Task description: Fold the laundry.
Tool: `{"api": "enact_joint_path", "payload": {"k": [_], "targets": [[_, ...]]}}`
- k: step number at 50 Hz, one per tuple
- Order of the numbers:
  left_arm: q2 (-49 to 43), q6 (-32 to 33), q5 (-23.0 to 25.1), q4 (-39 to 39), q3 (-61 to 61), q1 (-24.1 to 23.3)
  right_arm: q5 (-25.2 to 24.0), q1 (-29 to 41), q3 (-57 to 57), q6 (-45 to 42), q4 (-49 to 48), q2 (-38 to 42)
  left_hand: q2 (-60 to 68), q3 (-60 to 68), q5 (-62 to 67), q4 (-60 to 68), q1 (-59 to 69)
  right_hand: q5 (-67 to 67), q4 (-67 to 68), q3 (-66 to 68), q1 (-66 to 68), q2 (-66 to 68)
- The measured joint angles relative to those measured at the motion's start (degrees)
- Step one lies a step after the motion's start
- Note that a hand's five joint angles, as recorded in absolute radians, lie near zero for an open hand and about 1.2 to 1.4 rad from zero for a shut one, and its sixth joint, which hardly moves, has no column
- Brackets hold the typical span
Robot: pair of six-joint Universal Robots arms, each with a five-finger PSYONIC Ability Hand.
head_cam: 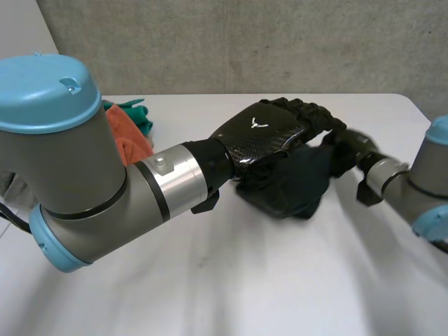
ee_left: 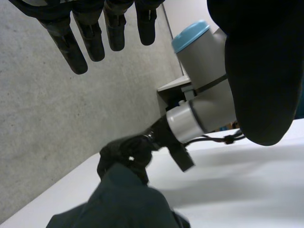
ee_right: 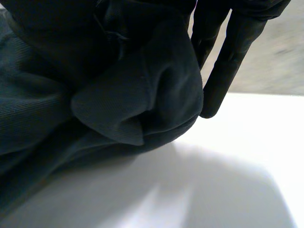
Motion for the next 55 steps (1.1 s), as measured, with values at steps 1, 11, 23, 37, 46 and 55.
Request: {"api": "enact_joint_path", "payload": {"k": [1,11,23,37,46,55], "targets": [[0.0,0.0,0.0,0.0,0.0,0.0,0.0,0.0,0.0,0.0,0.0,0.0,0.0,0.0,0.0,0.0,0.0,0.0,0.0,0.0,0.0,0.0],[0.0,-0.1,-1.3,0.1,1.9,-1.4,10.4,-10.6,-26.5,4.9,3.5,15.0,0.0,0.0,0.0,0.0,0.0,0.0,0.3,0.3,0.4,0.0],[-0.4,-0.1,-2.7,0.4,3.6,-3.7,14.6,-19.5,-53.0,4.4,10.9,29.8,0.0,0.0,0.0,0.0,0.0,0.0,0.5,0.7,0.4,0.4],[-0.6,-0.2,-3.8,0.4,3.8,-4.2,11.3,-22.1,-53.3,2.1,12.5,31.5,0.0,0.0,0.0,0.0,0.0,-43.6,-49.6,-47.0,-41.3,-47.8],[0.1,-0.1,-4.6,0.4,3.4,-4.0,18.8,-22.5,-40.5,-16.1,11.3,19.5,0.0,0.0,0.0,0.0,0.0,-50.2,-56.5,-53.2,-45.6,-53.2],[2.0,0.1,-13.3,1.0,3.4,-3.1,16.4,-21.0,-17.9,-33.7,-1.9,-0.5,0.0,0.0,0.0,0.0,0.0,-50.2,-56.5,-53.2,-45.6,-53.2]]}}
